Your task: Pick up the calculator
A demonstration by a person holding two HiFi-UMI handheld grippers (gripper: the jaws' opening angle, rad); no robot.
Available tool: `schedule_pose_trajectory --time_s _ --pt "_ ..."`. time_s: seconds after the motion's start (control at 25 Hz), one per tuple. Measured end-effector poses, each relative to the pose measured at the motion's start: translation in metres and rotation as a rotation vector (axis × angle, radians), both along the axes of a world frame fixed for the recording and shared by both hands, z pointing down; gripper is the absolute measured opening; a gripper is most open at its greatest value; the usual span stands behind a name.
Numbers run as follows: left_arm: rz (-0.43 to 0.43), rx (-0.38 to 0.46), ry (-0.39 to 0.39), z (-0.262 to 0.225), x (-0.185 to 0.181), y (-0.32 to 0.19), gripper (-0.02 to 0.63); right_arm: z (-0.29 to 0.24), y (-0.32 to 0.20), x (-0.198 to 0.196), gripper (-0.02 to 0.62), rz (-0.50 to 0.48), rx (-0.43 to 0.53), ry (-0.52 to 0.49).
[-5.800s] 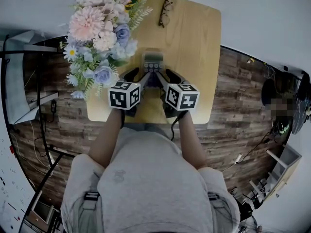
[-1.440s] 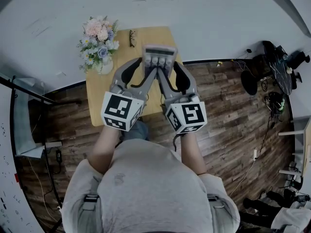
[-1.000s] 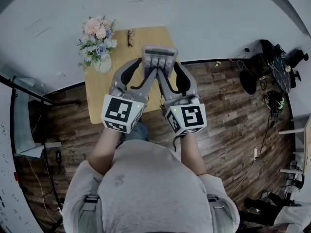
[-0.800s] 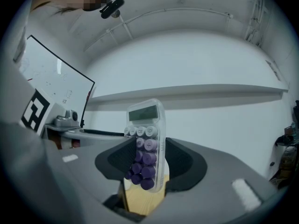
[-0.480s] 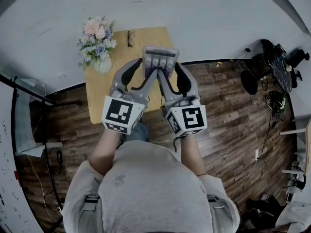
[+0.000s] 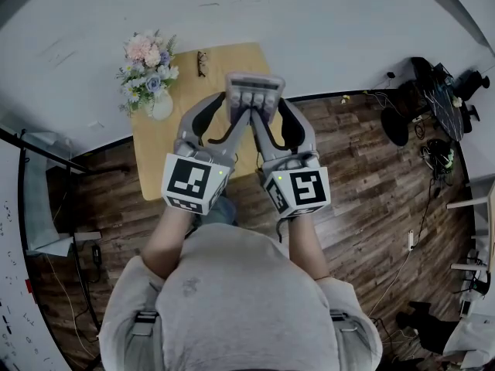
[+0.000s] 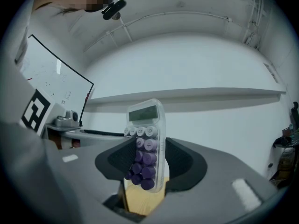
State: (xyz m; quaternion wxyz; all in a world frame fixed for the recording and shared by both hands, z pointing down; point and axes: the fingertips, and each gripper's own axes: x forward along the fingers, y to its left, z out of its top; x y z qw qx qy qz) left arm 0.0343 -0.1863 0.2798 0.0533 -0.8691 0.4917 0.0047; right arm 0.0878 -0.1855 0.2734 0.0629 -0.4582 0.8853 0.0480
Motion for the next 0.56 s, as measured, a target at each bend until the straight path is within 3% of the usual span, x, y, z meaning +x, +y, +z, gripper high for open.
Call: schedule_pose_trajectory --time_s 0.56 --pt "-0.002 -0.001 -0.004 -0.0007 -0.0010 -0.0072 0.184 -0.0011 -0.0071 -0.0014 0.187 -0.001 0.001 0.002"
